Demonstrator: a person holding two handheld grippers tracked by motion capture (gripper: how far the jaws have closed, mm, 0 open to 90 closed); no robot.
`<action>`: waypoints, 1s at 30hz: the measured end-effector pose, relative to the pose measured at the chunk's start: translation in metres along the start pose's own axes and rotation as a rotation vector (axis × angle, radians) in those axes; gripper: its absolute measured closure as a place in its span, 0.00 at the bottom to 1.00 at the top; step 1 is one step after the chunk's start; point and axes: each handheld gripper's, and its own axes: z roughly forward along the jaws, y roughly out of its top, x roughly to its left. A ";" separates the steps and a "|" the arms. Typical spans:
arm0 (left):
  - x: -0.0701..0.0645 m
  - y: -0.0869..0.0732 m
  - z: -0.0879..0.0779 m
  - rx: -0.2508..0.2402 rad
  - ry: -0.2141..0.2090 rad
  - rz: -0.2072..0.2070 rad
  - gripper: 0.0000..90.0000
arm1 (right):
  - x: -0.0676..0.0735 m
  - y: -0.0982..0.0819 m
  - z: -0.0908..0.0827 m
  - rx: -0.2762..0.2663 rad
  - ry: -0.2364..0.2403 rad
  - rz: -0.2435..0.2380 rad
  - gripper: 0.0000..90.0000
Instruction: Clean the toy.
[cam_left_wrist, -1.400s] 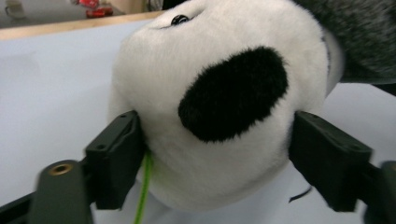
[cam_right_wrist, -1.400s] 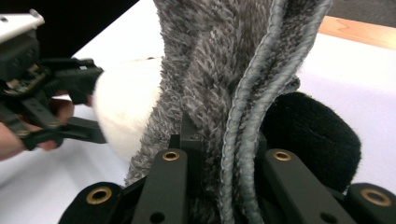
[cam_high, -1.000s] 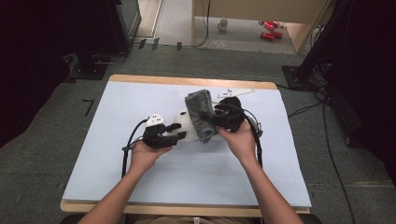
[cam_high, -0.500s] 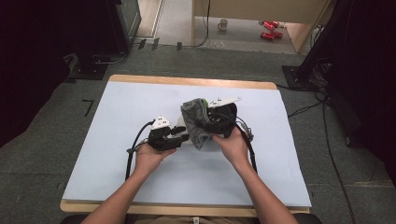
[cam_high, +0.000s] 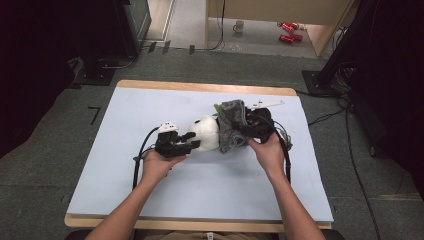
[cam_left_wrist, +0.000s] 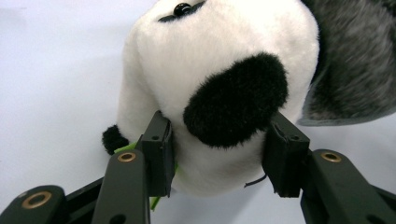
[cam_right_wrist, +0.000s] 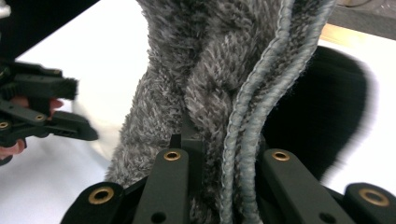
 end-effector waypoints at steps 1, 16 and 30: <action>0.000 0.000 0.000 0.003 -0.001 0.003 0.57 | -0.005 -0.001 -0.003 -0.007 -0.004 0.011 0.87; 0.006 0.004 0.001 0.009 -0.012 -0.027 0.57 | -0.047 -0.016 -0.023 -0.032 -0.114 0.096 0.87; 0.007 0.006 0.001 0.012 -0.008 -0.038 0.57 | -0.035 -0.003 -0.065 -0.172 0.041 0.138 0.87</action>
